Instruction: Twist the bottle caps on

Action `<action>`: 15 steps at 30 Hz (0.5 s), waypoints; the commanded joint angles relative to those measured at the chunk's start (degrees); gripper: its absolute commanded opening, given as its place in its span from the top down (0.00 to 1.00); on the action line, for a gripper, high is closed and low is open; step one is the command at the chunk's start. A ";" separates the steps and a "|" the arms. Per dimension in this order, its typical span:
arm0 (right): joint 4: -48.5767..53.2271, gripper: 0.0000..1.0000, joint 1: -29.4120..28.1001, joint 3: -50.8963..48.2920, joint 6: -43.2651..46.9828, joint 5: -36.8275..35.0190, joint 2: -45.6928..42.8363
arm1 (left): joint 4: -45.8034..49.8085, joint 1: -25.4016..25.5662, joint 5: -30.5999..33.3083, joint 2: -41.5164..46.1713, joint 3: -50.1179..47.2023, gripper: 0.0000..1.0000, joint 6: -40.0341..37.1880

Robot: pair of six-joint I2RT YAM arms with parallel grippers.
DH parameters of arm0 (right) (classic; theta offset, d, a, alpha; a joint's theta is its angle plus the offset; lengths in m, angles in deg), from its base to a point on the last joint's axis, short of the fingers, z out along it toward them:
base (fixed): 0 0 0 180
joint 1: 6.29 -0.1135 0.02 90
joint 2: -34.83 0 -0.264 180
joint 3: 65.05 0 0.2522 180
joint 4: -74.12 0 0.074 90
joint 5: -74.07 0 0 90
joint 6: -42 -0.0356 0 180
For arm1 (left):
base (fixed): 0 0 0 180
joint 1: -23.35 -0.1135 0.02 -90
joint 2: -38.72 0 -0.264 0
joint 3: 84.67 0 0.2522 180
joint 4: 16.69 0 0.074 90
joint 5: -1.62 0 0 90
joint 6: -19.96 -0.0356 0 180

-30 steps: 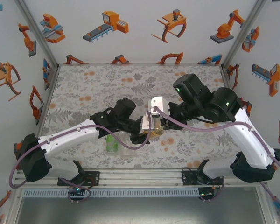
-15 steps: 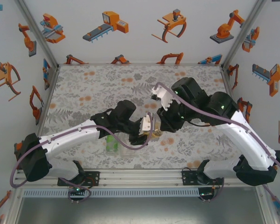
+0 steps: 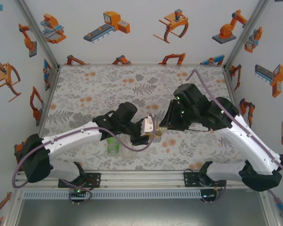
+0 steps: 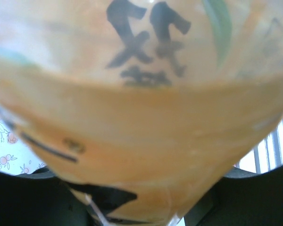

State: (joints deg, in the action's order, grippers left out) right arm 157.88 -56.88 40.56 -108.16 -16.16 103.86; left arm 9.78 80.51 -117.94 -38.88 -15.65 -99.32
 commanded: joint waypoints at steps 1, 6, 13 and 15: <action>-1.18 0.89 -0.74 1.03 -3.79 1.93 0.95 | -9.00 0.01 -1.72 0.96 1.77 1.00 0.94; 1.97 0.48 -0.19 9.93 7.54 0.55 3.11 | -6.12 -0.02 -2.06 0.44 1.93 1.00 -0.81; 4.52 0.35 0.25 18.84 26.64 -0.74 3.44 | -5.08 -0.04 -3.07 1.04 2.03 1.00 -1.22; 0.94 0.36 0.23 16.24 36.26 2.88 1.08 | -5.18 -0.04 -3.93 1.31 1.99 1.00 -1.30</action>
State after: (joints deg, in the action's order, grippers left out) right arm 160.44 -56.77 57.77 -87.74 -16.38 107.20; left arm 5.63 80.32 -119.19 -38.86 -15.41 -99.53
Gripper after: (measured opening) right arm 0.642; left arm 0.522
